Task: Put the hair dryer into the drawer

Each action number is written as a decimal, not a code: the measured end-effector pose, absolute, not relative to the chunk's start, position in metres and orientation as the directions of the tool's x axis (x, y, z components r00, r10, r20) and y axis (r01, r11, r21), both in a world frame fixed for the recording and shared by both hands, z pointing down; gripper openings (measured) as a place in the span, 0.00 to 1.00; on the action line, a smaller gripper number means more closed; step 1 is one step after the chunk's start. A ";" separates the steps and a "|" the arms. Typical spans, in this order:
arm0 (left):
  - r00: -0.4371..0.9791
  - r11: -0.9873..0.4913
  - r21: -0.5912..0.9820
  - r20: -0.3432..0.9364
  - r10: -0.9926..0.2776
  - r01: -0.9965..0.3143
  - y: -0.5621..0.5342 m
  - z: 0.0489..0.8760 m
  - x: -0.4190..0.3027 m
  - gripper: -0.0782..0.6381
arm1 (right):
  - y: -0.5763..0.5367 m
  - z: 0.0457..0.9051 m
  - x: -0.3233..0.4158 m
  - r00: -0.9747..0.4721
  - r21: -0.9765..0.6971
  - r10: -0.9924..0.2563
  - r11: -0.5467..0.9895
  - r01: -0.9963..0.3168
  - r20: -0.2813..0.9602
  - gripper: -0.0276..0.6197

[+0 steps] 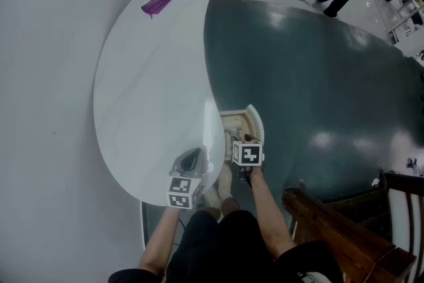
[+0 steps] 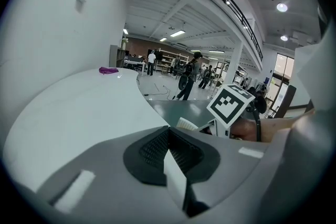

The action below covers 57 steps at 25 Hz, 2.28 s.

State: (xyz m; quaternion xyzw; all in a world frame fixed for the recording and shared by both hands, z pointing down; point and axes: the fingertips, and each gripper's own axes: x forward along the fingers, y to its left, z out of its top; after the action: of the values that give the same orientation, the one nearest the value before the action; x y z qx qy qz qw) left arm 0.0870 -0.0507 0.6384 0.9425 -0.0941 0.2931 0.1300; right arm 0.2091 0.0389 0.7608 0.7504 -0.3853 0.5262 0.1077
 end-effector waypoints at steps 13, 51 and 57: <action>0.850 -0.957 0.170 0.513 -0.120 -0.237 -0.039 0.596 0.076 0.12 | 0.043 0.662 0.195 0.324 -0.179 -0.620 -0.609 -0.773 0.714 0.17; 0.942 -0.974 0.051 0.269 -0.202 -0.223 0.005 0.445 -0.043 0.12 | 0.121 0.452 0.062 0.474 -0.046 -0.832 -0.506 -0.861 0.287 0.05; 0.945 -0.975 0.021 0.249 -0.211 -0.223 0.009 0.437 -0.069 0.12 | 0.136 0.443 0.044 0.480 -0.032 -0.839 -0.504 -0.863 0.258 0.05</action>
State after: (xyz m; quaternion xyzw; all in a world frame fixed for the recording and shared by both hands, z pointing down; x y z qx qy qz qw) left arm -0.0689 0.0090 0.4367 0.9859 -0.1101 0.1236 0.0244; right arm 0.0441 0.1356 0.4433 0.8587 -0.4954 0.1206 0.0508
